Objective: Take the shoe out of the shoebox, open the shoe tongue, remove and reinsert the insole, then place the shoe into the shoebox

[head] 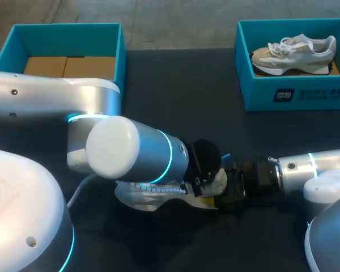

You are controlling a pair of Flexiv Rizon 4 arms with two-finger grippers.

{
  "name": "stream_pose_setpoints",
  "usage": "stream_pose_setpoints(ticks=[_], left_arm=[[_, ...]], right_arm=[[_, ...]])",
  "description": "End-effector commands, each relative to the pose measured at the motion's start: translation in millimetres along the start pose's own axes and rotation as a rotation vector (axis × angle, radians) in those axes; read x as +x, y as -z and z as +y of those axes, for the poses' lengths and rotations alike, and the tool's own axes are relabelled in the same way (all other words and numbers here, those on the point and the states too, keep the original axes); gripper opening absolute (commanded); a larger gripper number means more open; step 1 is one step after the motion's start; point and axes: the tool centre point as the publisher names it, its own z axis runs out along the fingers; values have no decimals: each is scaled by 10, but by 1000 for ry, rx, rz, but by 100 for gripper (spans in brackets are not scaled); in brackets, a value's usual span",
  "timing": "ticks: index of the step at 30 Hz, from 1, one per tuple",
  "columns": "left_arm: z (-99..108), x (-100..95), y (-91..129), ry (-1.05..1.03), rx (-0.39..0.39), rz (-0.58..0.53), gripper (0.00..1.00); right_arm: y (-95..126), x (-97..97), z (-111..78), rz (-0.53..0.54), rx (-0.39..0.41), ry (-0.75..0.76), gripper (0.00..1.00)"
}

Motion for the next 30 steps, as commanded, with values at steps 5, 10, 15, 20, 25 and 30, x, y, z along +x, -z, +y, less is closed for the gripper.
stream_pose_setpoints(ticks=[5, 10, 15, 20, 25, 30], left_arm=[[-148, -17, 198, 2, -6, 64, 0], [-244, -2, 305, 8, -13, 110, 0], [-324, -29, 439, 34, 8, 174, 0], [-403, -34, 544, 44, 9, 270, 0], [-446, -68, 642, 68, 13, 395, 0], [-506, -152, 827, 72, 75, 536, 0]], right_arm=[[-18, 14, -9, -2, 3, -1, 0], [-18, 14, -9, -2, 3, -1, 0], [-18, 14, -9, -2, 3, -1, 0], [-18, 14, -9, -2, 3, -1, 0], [-18, 14, -9, -2, 3, -1, 0], [-18, 14, -9, -2, 3, -1, 0]])
